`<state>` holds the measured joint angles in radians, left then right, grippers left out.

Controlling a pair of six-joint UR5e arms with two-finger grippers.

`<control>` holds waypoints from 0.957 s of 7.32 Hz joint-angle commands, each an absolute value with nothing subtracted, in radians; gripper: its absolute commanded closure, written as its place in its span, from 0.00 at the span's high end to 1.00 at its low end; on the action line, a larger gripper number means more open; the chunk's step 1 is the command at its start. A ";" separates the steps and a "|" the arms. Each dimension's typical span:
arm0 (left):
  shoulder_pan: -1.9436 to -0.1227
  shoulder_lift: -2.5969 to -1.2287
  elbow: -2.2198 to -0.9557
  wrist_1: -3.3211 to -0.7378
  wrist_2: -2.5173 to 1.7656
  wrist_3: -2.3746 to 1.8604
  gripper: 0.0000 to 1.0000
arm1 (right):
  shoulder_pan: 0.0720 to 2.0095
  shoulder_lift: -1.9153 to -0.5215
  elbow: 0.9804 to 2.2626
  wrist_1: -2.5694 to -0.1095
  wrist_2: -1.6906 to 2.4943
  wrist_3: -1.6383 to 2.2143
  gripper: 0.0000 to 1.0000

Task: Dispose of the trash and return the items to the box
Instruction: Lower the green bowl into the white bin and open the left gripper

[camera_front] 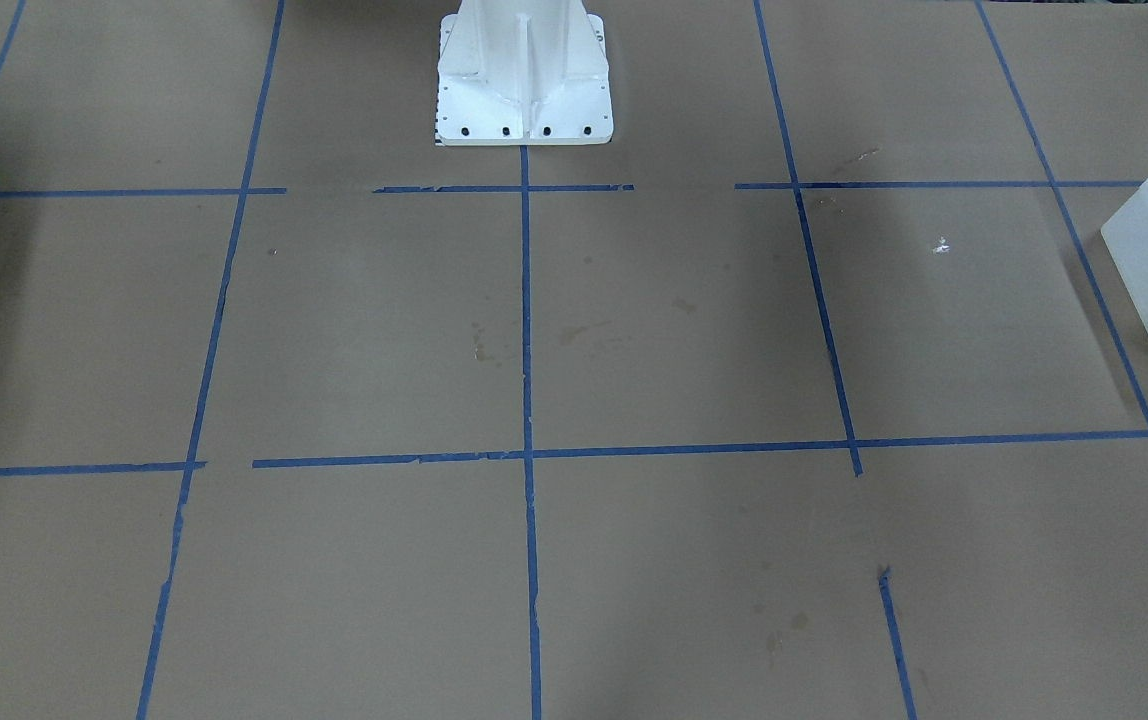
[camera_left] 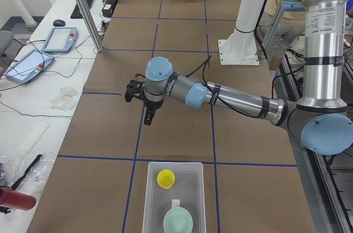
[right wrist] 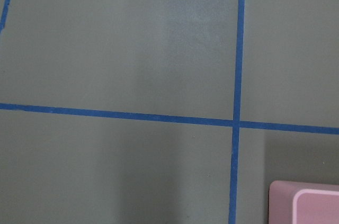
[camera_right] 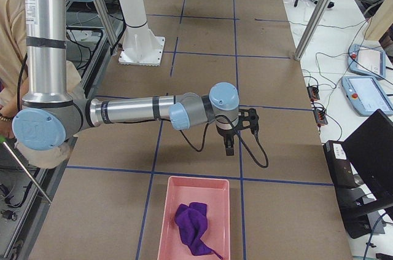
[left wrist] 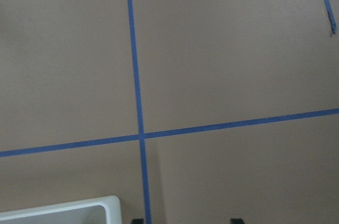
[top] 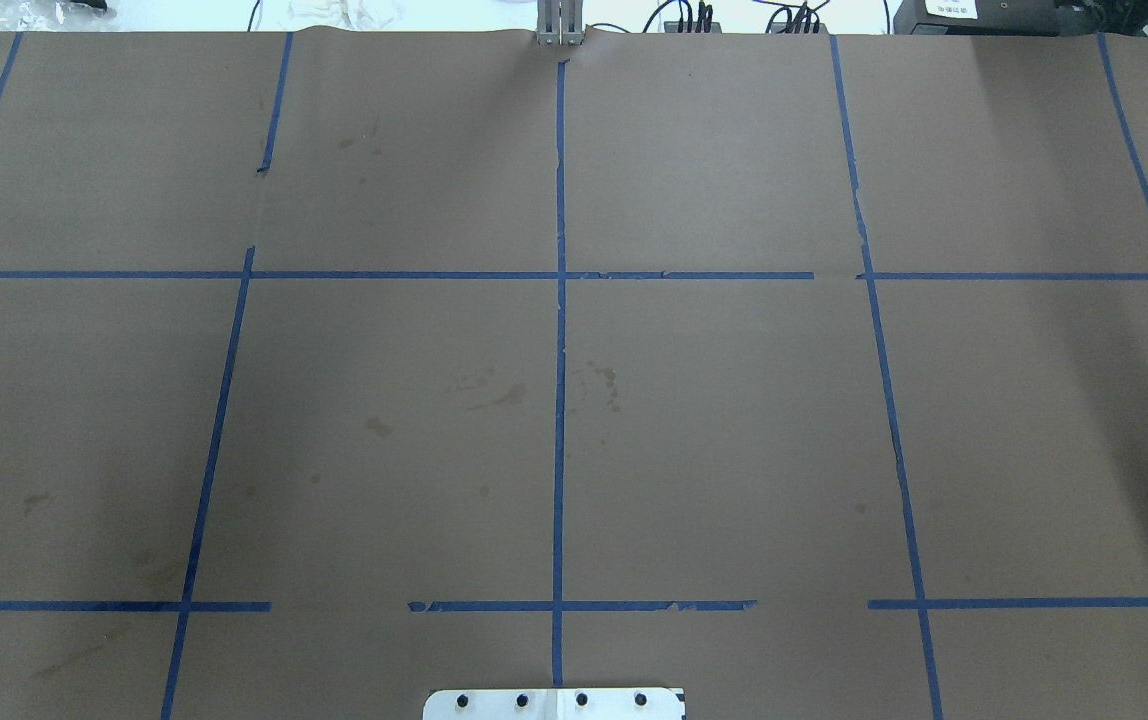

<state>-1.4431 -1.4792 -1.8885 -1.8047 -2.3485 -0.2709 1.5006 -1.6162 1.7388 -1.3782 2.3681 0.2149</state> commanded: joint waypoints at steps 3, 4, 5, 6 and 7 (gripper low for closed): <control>-1.420 -1.428 -1.893 -1.832 -2.341 -0.284 0.99 | 1.493 -1.617 1.743 -1.396 2.364 0.198 1.00; -1.411 -1.431 -1.893 -1.825 -2.320 -0.218 0.99 | 1.471 -1.620 1.746 -1.396 2.364 0.195 1.00; -1.413 -1.430 -1.893 -1.813 -2.205 -0.096 0.99 | 1.456 -1.621 1.744 -1.396 2.355 0.140 1.00; -1.430 -1.434 -1.881 -1.725 -2.183 0.060 0.99 | 1.456 -1.631 1.744 -1.399 2.353 0.102 1.00; -1.442 -1.436 -1.853 -1.621 -2.187 0.222 0.99 | 1.453 -1.632 1.746 -1.399 2.353 0.101 1.00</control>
